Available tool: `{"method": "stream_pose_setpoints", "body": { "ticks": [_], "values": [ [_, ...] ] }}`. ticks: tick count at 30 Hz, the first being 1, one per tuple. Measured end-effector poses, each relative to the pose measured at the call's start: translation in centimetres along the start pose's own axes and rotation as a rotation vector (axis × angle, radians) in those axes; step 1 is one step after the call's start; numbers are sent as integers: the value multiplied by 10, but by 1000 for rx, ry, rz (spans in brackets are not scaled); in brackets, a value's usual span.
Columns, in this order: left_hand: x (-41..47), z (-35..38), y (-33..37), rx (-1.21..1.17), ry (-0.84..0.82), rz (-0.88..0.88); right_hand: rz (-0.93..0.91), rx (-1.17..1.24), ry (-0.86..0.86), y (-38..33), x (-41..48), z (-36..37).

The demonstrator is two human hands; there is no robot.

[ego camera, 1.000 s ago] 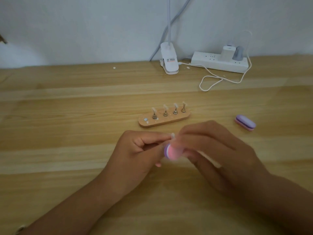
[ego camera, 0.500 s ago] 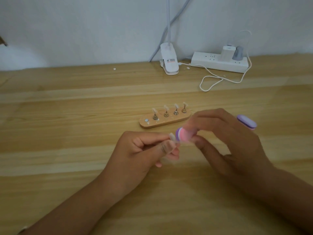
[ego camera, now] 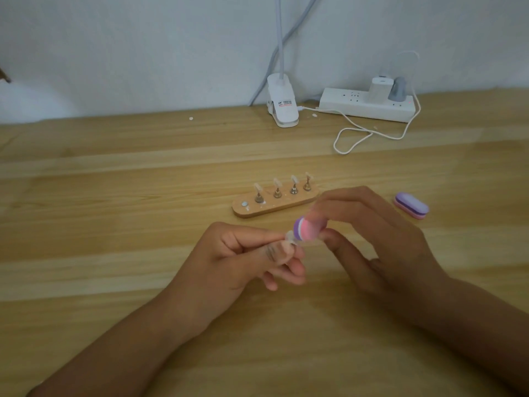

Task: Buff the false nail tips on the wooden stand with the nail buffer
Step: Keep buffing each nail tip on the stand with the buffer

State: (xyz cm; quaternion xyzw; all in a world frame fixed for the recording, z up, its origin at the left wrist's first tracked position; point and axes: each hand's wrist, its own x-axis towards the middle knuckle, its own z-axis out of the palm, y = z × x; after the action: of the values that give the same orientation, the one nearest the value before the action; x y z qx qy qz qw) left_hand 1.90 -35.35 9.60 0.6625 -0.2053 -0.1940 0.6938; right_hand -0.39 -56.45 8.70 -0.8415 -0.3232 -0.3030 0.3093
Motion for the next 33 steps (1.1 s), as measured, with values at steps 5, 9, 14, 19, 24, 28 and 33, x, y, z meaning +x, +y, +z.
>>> {"method": "stream_pose_setpoints", "body": {
  "ticks": [5,9,14,19,24,28,33],
  "values": [
    [-3,2,3,9,-61,25,-64,-8,-2,-4,-2,1],
    [-3,3,3,-32,-74,11,-39,-59,74,-3,1,-4],
    [-4,1,3,-41,-107,27,-128,-25,30,-4,-2,0],
    [-4,1,3,-35,-125,35,-144,-20,67,-10,0,2],
    [-4,1,4,12,-94,3,-62,-163,51,1,1,-3],
    [-4,9,1,31,-88,-2,-108,-11,-6,-6,-1,4],
    [-6,9,-2,82,-36,18,-80,-54,10,0,-3,5]
  ]
}}
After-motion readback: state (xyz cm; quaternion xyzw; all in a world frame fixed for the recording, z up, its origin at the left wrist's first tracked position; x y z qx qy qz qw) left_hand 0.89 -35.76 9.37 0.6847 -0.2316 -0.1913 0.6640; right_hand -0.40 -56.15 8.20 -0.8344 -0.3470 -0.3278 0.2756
